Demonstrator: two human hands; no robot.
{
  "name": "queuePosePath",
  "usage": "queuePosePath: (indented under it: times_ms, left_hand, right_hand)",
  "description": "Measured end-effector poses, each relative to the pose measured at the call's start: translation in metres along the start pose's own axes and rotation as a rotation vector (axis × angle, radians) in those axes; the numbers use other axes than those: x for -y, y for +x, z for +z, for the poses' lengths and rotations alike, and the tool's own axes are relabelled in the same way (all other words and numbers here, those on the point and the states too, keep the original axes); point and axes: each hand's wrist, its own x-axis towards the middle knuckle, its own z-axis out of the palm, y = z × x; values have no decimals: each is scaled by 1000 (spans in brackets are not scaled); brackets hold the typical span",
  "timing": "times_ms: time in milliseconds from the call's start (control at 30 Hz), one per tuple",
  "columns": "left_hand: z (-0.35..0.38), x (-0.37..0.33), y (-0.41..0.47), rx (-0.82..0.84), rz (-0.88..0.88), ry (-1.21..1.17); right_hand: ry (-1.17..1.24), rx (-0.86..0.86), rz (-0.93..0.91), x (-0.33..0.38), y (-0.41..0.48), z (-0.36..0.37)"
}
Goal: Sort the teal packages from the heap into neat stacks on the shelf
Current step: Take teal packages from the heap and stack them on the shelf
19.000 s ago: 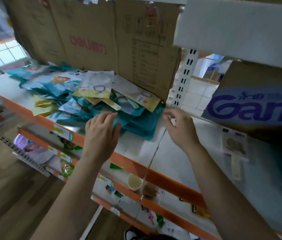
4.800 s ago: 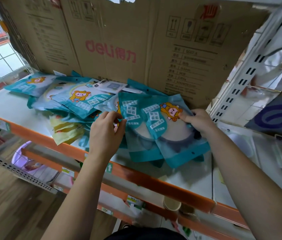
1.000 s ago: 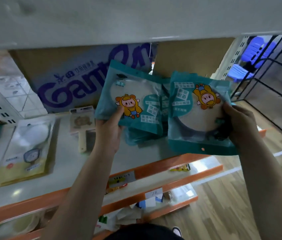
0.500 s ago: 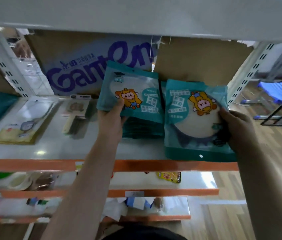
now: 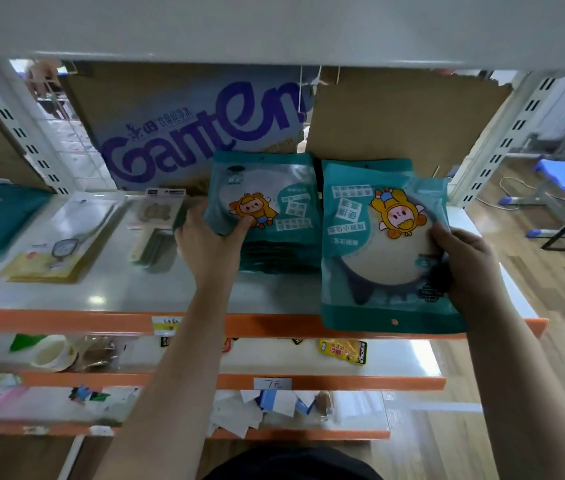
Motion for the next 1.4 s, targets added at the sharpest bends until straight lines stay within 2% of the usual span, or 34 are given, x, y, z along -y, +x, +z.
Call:
queuePosePath:
  times_ms: [500, 633, 733, 833, 900, 1033, 1100, 1167, 1267, 1333, 1400]
  left_hand:
    - [11, 3, 6, 31, -3, 78]
    - [6, 5, 8, 73, 30, 169]
    - [-5, -1, 5, 25, 165, 294]
    - [-16, -20, 2, -27, 415, 246]
    - [-24, -42, -2, 144, 466, 119]
    - [-31, -75, -13, 728, 348, 17]
    - [-29, -77, -15, 889, 299, -63]
    - [-27, -73, -14, 932, 209, -167]
    - [-27, -68, -14, 894, 154, -299]
    - [-28, -66, -13, 848, 175, -343]
    - [-29, -65, -13, 754, 149, -440]
  right_hand:
    - [4, 18, 32, 3, -9, -1]
    - [-21, 20, 38, 6, -12, 1]
    - [-79, 74, -1, 11, -15, 4]
    - [-164, 202, -112, 23, -17, 10]
    - [-224, 326, -188, 31, -15, 16]
    - [-428, 585, -358, 48, -10, 35]
    - [-545, 664, -439, 54, -7, 44]
    - [-584, 686, -481, 57, -3, 52]
    - [-577, 642, -553, 56, 0, 57]
    - [-460, 506, -604, 54, 4, 55]
    - [-190, 329, -633, 54, 8, 46]
